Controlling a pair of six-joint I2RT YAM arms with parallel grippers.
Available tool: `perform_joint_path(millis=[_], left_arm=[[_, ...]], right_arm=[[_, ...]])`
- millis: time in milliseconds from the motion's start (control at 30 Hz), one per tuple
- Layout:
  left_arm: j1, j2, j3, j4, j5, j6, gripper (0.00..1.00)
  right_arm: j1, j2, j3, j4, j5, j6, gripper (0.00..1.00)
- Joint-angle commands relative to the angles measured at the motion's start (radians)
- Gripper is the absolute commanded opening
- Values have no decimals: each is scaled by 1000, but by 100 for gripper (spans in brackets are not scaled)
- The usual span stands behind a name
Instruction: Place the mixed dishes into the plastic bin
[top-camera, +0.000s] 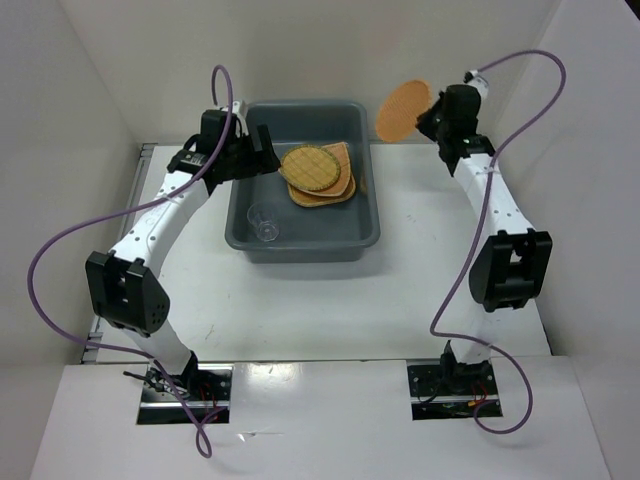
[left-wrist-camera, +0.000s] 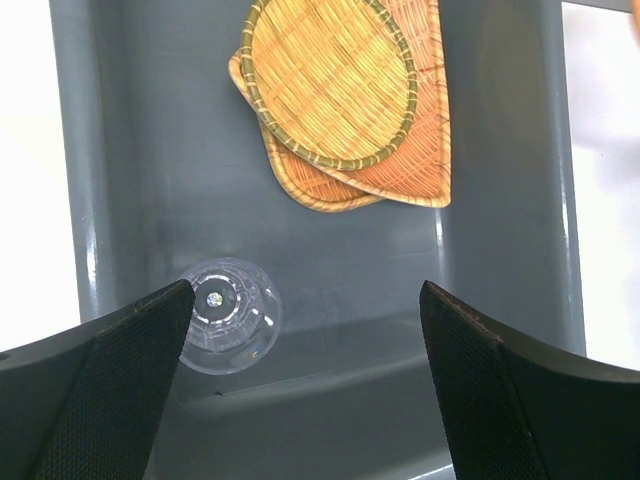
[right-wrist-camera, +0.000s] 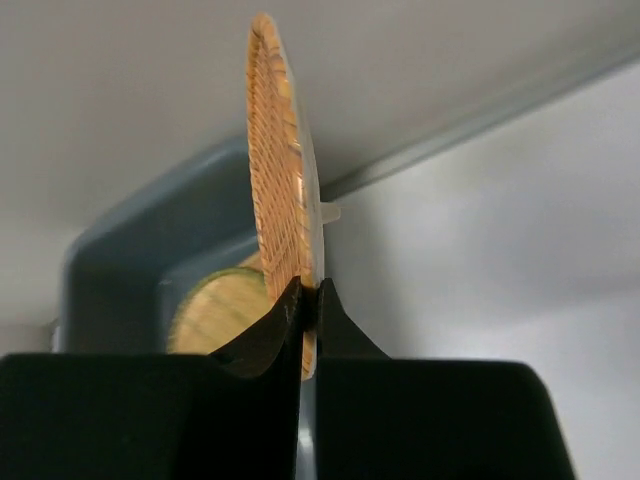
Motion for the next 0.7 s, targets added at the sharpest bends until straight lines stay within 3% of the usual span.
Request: perform_joint_path(millis=[0,367,667], left_arm=[[1,12,-16,31,7,19,100],[1,-50,-88,31,-22,29,100],[1,-78,-143,50,-32,29,100]], right_arm=[[84,-63,100,40,18,-61,0],[234,203,314,10,-259,-12,0],[292,388,462,-40,-352,45,0]])
